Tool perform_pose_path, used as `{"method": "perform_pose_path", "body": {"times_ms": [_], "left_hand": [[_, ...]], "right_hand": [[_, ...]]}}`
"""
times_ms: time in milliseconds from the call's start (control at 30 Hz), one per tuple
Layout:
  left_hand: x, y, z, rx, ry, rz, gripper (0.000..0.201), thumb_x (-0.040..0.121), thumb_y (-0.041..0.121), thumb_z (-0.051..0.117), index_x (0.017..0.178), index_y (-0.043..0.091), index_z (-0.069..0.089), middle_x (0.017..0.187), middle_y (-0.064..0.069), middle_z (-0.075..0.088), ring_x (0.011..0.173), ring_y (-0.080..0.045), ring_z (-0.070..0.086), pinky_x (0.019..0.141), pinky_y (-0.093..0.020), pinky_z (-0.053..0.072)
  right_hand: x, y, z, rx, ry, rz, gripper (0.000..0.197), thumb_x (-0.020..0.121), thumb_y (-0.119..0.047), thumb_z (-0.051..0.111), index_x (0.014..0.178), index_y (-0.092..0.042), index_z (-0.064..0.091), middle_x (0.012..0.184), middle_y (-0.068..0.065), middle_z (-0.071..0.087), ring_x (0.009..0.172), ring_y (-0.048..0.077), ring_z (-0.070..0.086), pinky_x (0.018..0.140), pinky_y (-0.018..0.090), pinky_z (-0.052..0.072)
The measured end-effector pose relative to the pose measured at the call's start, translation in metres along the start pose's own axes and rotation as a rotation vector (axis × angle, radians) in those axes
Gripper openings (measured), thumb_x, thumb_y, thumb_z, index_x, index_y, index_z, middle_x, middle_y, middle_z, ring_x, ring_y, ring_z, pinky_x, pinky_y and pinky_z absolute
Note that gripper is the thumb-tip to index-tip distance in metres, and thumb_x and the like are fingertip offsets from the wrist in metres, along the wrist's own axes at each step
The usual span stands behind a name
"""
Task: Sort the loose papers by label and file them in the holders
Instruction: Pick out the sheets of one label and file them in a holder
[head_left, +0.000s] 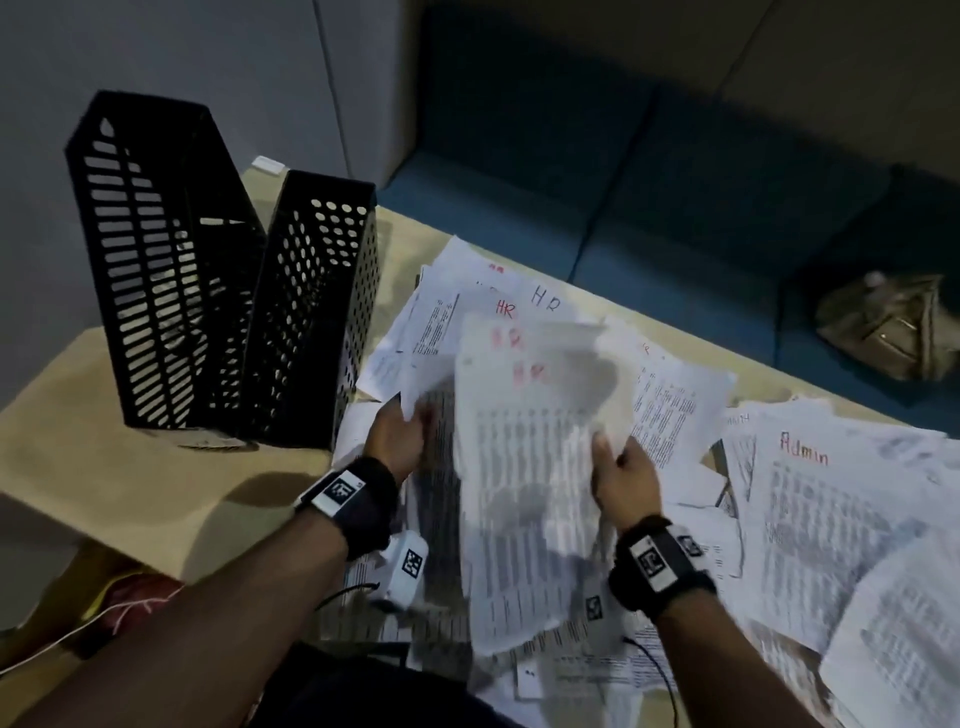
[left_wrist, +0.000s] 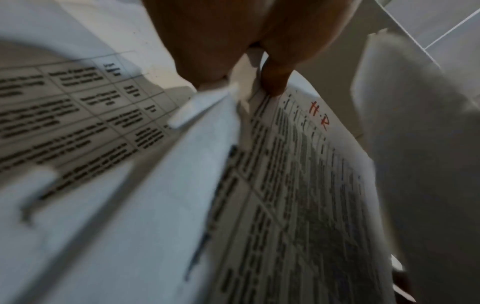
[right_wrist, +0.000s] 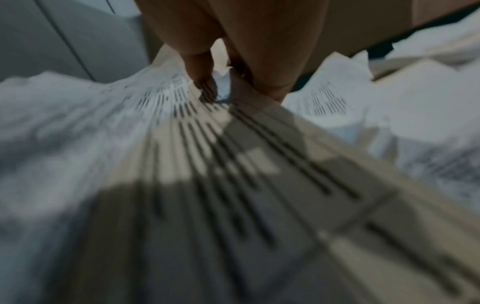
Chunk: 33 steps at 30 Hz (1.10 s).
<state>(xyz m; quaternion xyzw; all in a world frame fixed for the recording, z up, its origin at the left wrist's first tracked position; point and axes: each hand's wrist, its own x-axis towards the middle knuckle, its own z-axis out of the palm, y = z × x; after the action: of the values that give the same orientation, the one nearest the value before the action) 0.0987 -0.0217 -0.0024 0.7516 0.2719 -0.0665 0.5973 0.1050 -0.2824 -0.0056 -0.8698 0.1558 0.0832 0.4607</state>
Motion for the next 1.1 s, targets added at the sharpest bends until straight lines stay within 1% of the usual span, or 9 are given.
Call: {"method": "perform_pose_path", "body": {"times_ms": [100, 200, 333, 500, 633, 767, 867, 1000, 1100], "left_hand": [[-0.004, 0.002, 0.0, -0.203, -0.011, -0.071, 0.043, 0.102, 0.029, 0.042, 0.137, 0.004, 0.048, 0.136, -0.007, 0.053, 0.135, -0.027, 0.042, 0.106, -0.026, 0.032], [-0.009, 0.0, 0.0, -0.107, -0.107, -0.047, 0.07, 0.092, 0.055, 0.046, 0.15, 0.019, 0.028, 0.15, 0.001, 0.038, 0.138, -0.018, 0.035, 0.108, -0.029, 0.025], [-0.013, -0.009, 0.004, -0.014, -0.097, -0.016, 0.056, 0.091, 0.018, 0.065, 0.141, 0.022, 0.041, 0.135, 0.001, 0.055, 0.122, -0.017, 0.052, 0.103, -0.034, 0.039], [-0.02, -0.006, 0.001, 0.035, -0.27, -0.011, 0.046, 0.088, 0.014, 0.066, 0.13, 0.02, 0.048, 0.116, 0.0, 0.062, 0.107, -0.022, 0.059, 0.091, -0.043, 0.051], [-0.018, -0.014, -0.004, 0.185, -0.376, 0.07, 0.062, 0.08, 0.006, 0.068, 0.134, 0.023, 0.043, 0.123, 0.0, 0.06, 0.111, -0.018, 0.057, 0.095, -0.038, 0.05], [-0.011, -0.014, -0.01, 0.062, -0.412, 0.129, 0.096, 0.076, -0.012, 0.063, 0.143, 0.045, 0.026, 0.131, 0.015, 0.045, 0.108, 0.006, 0.052, 0.085, -0.008, 0.046], [-0.007, -0.009, -0.012, 0.124, -0.419, 0.2, 0.082, 0.076, -0.014, 0.053, 0.123, 0.053, 0.041, 0.122, 0.005, 0.054, 0.086, -0.001, 0.059, 0.068, -0.009, 0.047], [-0.004, -0.013, -0.009, 0.192, -0.45, 0.184, 0.055, 0.081, -0.006, 0.05, 0.098, 0.046, 0.058, 0.118, 0.012, 0.057, 0.093, -0.02, 0.063, 0.069, -0.02, 0.052], [-0.008, -0.016, -0.006, 0.159, -0.385, 0.197, 0.045, 0.084, 0.005, 0.06, 0.098, 0.047, 0.055, 0.111, 0.016, 0.059, 0.088, -0.01, 0.064, 0.069, -0.015, 0.051]], "right_hand": [[-0.005, 0.027, 0.023, -0.007, -0.069, 0.062, 0.053, 0.08, -0.072, 0.038, 0.09, -0.021, 0.044, 0.086, 0.002, 0.051, 0.081, 0.017, 0.049, 0.074, 0.031, 0.039], [-0.015, 0.028, 0.038, 0.001, -0.129, 0.057, 0.042, 0.092, -0.057, 0.042, 0.078, -0.018, 0.045, 0.07, 0.003, 0.049, 0.064, 0.017, 0.047, 0.061, 0.028, 0.039], [-0.021, 0.008, 0.034, 0.036, -0.202, 0.012, 0.034, 0.093, -0.048, 0.049, 0.076, -0.019, 0.049, 0.068, -0.004, 0.049, 0.061, 0.015, 0.046, 0.056, 0.023, 0.037], [-0.002, -0.013, 0.007, 0.203, -0.062, -0.024, 0.062, 0.088, -0.031, 0.064, 0.139, -0.02, 0.032, 0.134, -0.004, 0.04, 0.119, 0.016, 0.043, 0.098, 0.032, 0.039], [0.016, -0.014, 0.005, 0.141, -0.215, -0.107, 0.066, 0.078, -0.056, 0.066, 0.134, -0.054, 0.03, 0.143, -0.003, 0.039, 0.126, 0.028, 0.048, 0.102, 0.05, 0.044], [0.017, -0.013, 0.019, -0.147, -0.335, -0.164, 0.046, 0.09, -0.044, 0.058, 0.133, -0.033, 0.047, 0.139, 0.002, 0.048, 0.126, 0.024, 0.048, 0.106, 0.042, 0.04], [0.012, -0.014, 0.025, -0.203, -0.299, -0.194, 0.042, 0.092, -0.032, 0.06, 0.132, -0.025, 0.05, 0.134, 0.003, 0.05, 0.125, 0.021, 0.048, 0.104, 0.034, 0.039], [0.016, -0.018, 0.025, -0.127, -0.273, -0.213, 0.057, 0.091, -0.029, 0.062, 0.142, -0.033, 0.039, 0.128, -0.004, 0.041, 0.115, 0.01, 0.044, 0.1, 0.027, 0.037], [0.018, -0.018, 0.023, -0.288, -0.32, -0.269, 0.034, 0.091, -0.03, 0.062, 0.124, -0.03, 0.059, 0.124, 0.0, 0.05, 0.094, 0.013, 0.055, 0.089, 0.026, 0.046]]}}
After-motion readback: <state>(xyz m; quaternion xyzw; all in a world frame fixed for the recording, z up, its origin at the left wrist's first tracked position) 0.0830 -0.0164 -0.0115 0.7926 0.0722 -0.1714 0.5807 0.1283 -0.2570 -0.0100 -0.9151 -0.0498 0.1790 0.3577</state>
